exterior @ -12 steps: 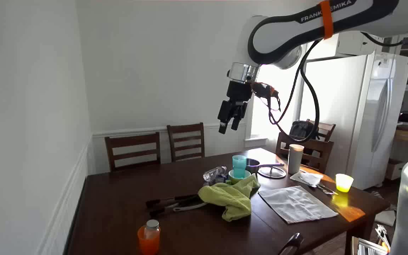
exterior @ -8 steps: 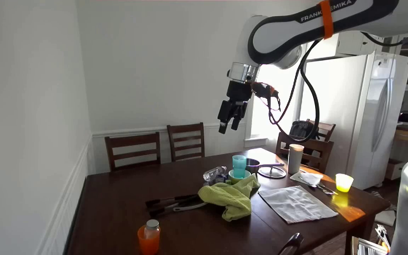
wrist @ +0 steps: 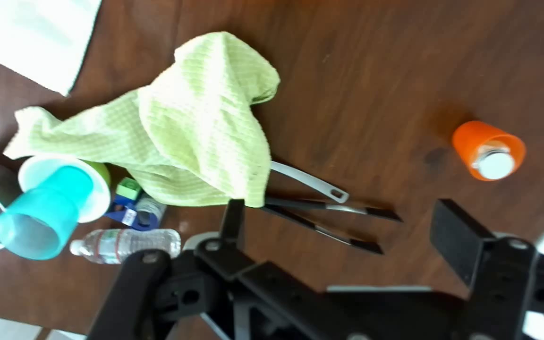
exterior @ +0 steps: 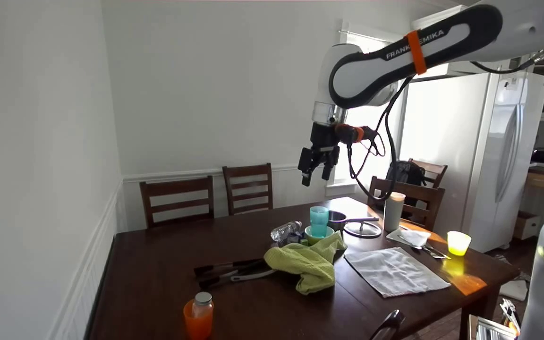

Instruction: Use the corners to fold the towel

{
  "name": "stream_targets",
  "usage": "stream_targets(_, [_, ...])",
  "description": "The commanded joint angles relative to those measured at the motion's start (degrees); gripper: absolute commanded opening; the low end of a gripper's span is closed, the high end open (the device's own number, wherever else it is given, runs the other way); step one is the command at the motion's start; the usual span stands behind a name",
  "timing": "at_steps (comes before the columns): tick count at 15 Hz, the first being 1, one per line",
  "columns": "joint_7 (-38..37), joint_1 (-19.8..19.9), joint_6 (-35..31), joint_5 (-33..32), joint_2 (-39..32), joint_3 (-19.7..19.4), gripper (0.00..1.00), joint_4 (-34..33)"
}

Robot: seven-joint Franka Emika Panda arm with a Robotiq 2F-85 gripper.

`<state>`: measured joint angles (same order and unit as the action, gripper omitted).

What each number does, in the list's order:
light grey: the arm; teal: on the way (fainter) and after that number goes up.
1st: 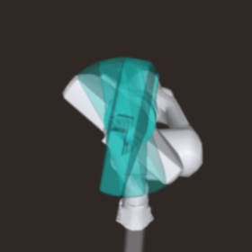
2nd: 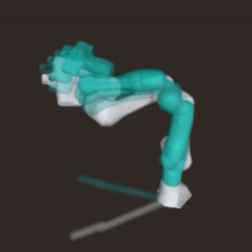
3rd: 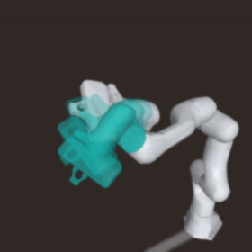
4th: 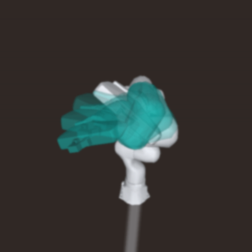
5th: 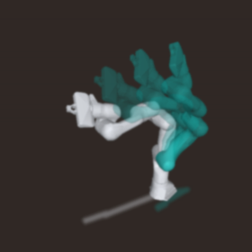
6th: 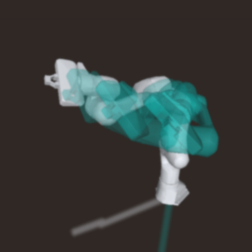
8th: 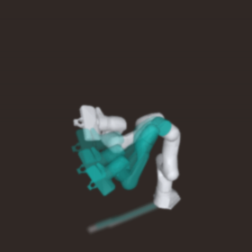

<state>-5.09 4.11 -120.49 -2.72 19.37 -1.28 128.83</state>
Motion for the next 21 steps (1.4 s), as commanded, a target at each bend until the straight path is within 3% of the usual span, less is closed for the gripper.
stream_targets(1, [-6.43, 4.96, -6.46, -4.60, -4.03, -2.12, 1.00, 2.44])
stream_targets(5, [-15.43, 9.59, -13.94, -8.13, -9.66, -4.48, 1.00, 5.24])
stream_targets(12, [-32.05, 12.89, -18.53, -10.38, -17.02, -9.62, 1.00, 8.48])
stream_targets(13, [-27.27, 11.48, -16.29, -8.65, -16.26, -9.41, 1.00, 7.23])
stream_targets(21, [-27.36, 10.97, -16.52, -8.65, -16.91, -9.80, 1.00, 7.23])
